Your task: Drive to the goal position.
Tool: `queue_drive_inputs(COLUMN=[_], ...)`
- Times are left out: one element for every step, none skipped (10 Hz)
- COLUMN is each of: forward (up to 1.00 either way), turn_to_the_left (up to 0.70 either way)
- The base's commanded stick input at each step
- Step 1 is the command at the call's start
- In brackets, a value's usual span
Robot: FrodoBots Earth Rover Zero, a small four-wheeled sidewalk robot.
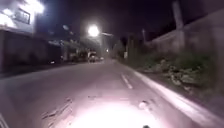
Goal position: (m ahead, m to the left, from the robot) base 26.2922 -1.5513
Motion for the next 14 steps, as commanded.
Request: queue_drive_inputs(forward=[0.7,0.7,0.7,0.7,0.7,0.7,0.7,0.7,0.7,0.7,0.7,0.7,0.7,0.7], turn_to_the_left=[0.0,0.0,0.0,0.0,0.35,0.35,0.04,0.0,0.0,0.0,0.0,0.0,0.0,0.0])
